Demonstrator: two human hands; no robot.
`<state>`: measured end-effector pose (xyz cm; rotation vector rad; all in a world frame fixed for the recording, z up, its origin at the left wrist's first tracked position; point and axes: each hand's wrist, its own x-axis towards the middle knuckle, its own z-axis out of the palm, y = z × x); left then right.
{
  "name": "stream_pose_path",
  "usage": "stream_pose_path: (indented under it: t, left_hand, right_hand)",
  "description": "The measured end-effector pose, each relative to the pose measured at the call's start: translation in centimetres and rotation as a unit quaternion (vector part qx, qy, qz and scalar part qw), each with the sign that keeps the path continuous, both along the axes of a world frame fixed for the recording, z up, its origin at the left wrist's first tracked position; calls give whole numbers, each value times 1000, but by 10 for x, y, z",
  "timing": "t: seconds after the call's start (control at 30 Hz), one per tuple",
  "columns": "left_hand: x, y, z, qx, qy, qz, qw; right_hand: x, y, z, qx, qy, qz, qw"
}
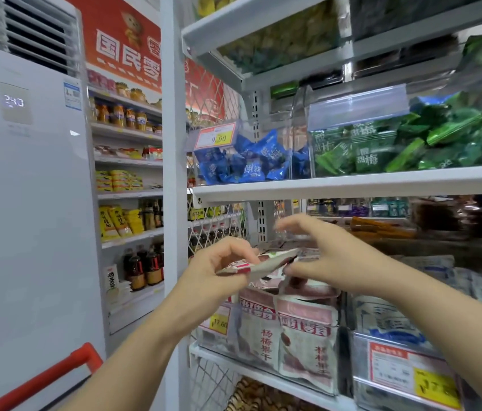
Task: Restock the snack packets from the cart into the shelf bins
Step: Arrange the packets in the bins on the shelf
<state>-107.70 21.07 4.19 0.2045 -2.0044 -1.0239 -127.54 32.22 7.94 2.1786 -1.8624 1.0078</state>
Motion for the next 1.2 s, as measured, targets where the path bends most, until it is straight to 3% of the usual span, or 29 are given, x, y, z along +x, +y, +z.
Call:
stream_pose_path:
  t: [0.1, 0.17, 0.3, 0.4, 0.57, 0.6, 0.7, 0.8, 0.87, 0.97, 1.03, 1.1, 1.2]
  left_hand:
    - [4, 2, -2, 0, 8, 5, 1000]
    - [9, -1, -3, -4, 21, 48, 999]
    - [10, -1, -4, -69, 44, 216, 973]
    - [3, -1, -3, -50, 18, 229, 972]
    - [-15, 2, -3, -14, -67, 165, 984]
    - [-16, 2, -5, -11, -66, 163, 984]
    - [-13, 0, -10, -21, -72, 163, 984]
    - [-9, -2, -17, -52, -88, 169, 980]
    - [-8, -4, -20, -133, -112, 218, 960]
    - [-12, -9, -23, -285, -208, 319, 879]
    - [-16, -15, -25, -308, -292, 326, 845]
    - [-18, -22, -28, -280, -331, 303, 848]
    - [-22, -30, -30, -271, -324, 278, 863]
  right_hand:
    - [10, -2, -5, -55, -41, 68, 995]
    - [12, -1, -8, -116, -10, 83, 990]
    - [16, 0, -10, -266, 149, 79, 949]
    - [17, -10, -7, -301, 294, -32, 907]
    - [39, -45, -9, -179, 375, -146, 898]
    - [41, -50, -12, -143, 352, -150, 913]
    - [37, -48, -10, -5, 152, -85, 985]
    - [15, -25, 6, 30, 61, -75, 995]
    - [0, -9, 12, 67, 103, -145, 982]
    - [-4, 2, 4, 172, 160, -199, 952]
    - [0, 1, -8, 220, 190, -187, 938]
    - [3, 3, -15, 231, 224, -195, 926]
    - [2, 4, -19, 215, 253, -213, 919]
